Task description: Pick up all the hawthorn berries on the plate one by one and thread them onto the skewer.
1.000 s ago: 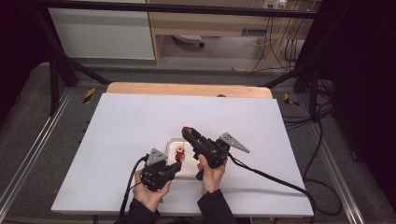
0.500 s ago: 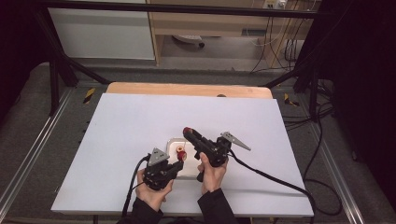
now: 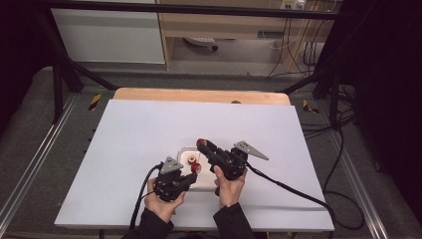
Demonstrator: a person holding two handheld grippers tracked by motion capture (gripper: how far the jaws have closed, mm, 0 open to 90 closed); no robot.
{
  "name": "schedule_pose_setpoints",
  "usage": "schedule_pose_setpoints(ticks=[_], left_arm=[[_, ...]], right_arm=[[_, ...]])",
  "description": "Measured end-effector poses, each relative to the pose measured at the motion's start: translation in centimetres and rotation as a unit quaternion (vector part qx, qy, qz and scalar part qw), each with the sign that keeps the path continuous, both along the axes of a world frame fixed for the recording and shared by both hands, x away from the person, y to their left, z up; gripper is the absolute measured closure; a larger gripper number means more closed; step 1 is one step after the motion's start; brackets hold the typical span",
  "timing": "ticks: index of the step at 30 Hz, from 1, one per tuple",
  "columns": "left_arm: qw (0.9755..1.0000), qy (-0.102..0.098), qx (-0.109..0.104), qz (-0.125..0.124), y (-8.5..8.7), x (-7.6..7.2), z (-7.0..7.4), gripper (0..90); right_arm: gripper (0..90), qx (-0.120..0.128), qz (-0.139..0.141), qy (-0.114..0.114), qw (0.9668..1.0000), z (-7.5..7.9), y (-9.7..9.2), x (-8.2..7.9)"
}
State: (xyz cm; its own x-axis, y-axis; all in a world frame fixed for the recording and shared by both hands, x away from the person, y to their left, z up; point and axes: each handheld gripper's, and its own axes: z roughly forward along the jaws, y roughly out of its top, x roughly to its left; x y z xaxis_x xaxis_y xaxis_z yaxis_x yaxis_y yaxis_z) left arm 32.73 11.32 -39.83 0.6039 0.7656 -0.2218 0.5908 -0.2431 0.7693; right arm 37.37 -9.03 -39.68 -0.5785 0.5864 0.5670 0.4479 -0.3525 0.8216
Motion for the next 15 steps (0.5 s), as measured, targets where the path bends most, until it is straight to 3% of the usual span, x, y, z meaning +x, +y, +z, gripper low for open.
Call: schedule_pose_setpoints(ticks=[1, 3, 5, 7, 9, 13, 15], left_arm=[[1.0000, 0.003, -0.009, 0.002, -0.1, 0.1, -0.1, 89.1], [0.9999, -0.008, -0.006, 0.011, -0.9, 0.0, -0.6, 89.1], [0.9995, -0.004, -0.030, 0.013, -1.2, 0.2, -0.9, 89.1], [0.9988, -0.016, -0.042, 0.021, -1.1, 0.0, -1.0, 89.2], [0.9982, -0.010, -0.051, 0.029, -0.3, 0.3, -0.7, 89.2], [0.9987, -0.009, -0.044, 0.024, -0.6, 0.3, -1.0, 89.2], [0.9981, 0.000, -0.058, 0.018, -0.4, 0.4, -1.2, 89.2]], right_arm=[[64.3, 0.002, -0.001, -0.001, 1.0000, 0.0, 0.1, 0.0], [64.3, 0.014, -0.006, 0.003, 0.9999, -0.2, 0.3, 0.0], [64.4, 0.018, -0.013, 0.009, 0.9997, -0.2, 0.4, -0.1], [64.4, 0.015, -0.026, 0.003, 0.9995, 0.1, 0.1, -0.4], [64.5, 0.022, -0.031, 0.001, 0.9993, 0.2, -0.4, -0.5], [64.7, 0.022, -0.028, 0.000, 0.9994, -0.1, -0.3, -0.5], [64.7, 0.013, -0.027, -0.001, 0.9995, -0.1, -0.3, -0.6]])
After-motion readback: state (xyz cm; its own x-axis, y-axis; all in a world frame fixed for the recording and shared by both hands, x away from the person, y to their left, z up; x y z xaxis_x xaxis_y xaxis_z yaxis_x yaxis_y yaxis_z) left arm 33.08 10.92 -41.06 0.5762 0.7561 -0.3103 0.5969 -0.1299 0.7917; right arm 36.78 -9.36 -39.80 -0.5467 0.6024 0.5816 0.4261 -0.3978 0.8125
